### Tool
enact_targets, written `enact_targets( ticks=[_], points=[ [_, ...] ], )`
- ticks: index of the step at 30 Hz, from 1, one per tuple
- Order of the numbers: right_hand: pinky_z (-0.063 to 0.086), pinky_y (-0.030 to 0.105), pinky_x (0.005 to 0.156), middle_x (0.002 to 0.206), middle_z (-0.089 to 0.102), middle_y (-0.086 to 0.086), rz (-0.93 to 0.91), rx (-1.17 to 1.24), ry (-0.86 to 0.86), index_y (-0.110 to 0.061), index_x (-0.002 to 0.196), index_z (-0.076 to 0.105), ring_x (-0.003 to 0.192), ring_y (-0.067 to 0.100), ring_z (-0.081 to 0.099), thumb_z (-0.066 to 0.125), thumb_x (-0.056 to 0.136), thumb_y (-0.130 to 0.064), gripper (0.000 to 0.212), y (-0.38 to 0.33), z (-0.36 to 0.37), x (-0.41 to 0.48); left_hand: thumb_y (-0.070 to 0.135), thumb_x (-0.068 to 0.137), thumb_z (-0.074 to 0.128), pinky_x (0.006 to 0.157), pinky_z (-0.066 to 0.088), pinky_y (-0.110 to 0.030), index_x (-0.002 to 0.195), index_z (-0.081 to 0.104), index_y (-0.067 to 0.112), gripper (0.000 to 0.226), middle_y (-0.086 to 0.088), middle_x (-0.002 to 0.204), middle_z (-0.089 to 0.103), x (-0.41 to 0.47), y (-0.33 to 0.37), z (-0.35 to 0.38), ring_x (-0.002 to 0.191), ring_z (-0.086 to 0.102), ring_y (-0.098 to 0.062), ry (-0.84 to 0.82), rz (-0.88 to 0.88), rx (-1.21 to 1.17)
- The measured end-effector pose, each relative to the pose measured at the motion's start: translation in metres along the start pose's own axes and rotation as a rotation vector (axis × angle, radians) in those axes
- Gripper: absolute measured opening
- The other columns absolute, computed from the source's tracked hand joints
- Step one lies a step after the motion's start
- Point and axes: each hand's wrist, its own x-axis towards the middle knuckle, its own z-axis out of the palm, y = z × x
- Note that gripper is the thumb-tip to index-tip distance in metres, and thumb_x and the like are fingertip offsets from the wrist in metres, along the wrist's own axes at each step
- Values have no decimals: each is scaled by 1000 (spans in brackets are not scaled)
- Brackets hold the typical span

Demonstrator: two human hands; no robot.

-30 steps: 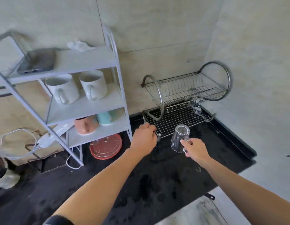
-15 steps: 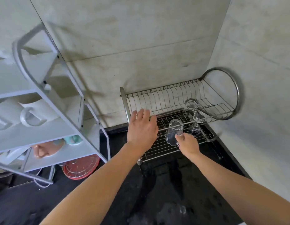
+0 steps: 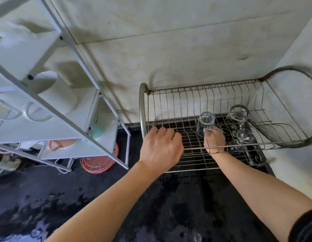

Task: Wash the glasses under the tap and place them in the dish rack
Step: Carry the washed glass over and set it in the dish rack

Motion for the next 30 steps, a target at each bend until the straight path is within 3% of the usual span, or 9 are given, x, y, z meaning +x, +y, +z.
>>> enact_targets(
  ticks=[3,6,10,13,16,18,23,27,30],
  points=[
    [33,31,65,82,61,25,9,53,6,7,66,59,85,36,58,29,84,-49,65,4,1,3,19,87,49,58,27,-29,60,53,17,28,3,53,46,0,-1,3,49,38,-17,8,-5,-2],
    [32,30,68,88,65,24,15,54,-11,11,71,63,103,32,55,22,82,-49,73,7,1,5,20,88,47,52,29,-29,66,59,15,26,3,55,47,-1,-1,4,49,39,-17,-4,-2,-18],
    [36,39,62,78,62,33,-3,-50,-122,8,64,58,74,37,57,30,85,-42,61,0,-7,4,20,87,47,52,29,-30,64,55,15,25,3,54,45,1,-1,0,49,37,-17,-20,-14,-32],
    [40,37,70,95,64,30,99,-137,-141,10,90,62,90,39,61,44,91,-44,57,2,-10,-4,20,87,46,52,32,-30,63,55,16,26,3,55,46,-1,0,-4,49,38,-17,-69,-23,-58],
    [44,39,82,124,55,18,90,-182,-62,-2,120,53,110,35,54,55,93,-33,41,-5,-18,-35,20,88,46,57,42,-31,71,61,15,23,3,63,55,-3,1,-10,56,51,-17,-117,-23,-163],
    [42,36,78,134,50,8,56,-212,-46,-12,127,50,115,31,53,55,94,-31,38,-12,-22,-62,18,88,46,64,48,-33,83,66,12,21,0,76,62,-10,-1,-21,70,58,-19,-126,-3,-276],
    [44,32,77,114,68,-2,-33,-301,-164,-24,119,60,104,26,62,49,95,-38,29,-29,-9,-136,13,86,50,55,48,-33,84,67,9,18,-1,74,61,-69,-32,-69,64,57,-20,-58,-30,-356],
    [49,34,79,105,69,-1,-55,-355,-274,-29,103,66,98,27,62,50,92,-40,23,-51,31,-216,22,83,44,43,42,-30,79,64,11,23,-4,68,60,-168,-87,-103,57,60,-27,-158,-210,-286],
    [47,33,78,107,68,2,-120,-387,-371,-29,101,67,100,29,62,53,89,-41,22,-86,76,-282,16,77,57,44,34,-28,79,59,12,4,-5,69,59,-250,-137,-140,59,60,-32,-253,-318,-208]
  ],
)
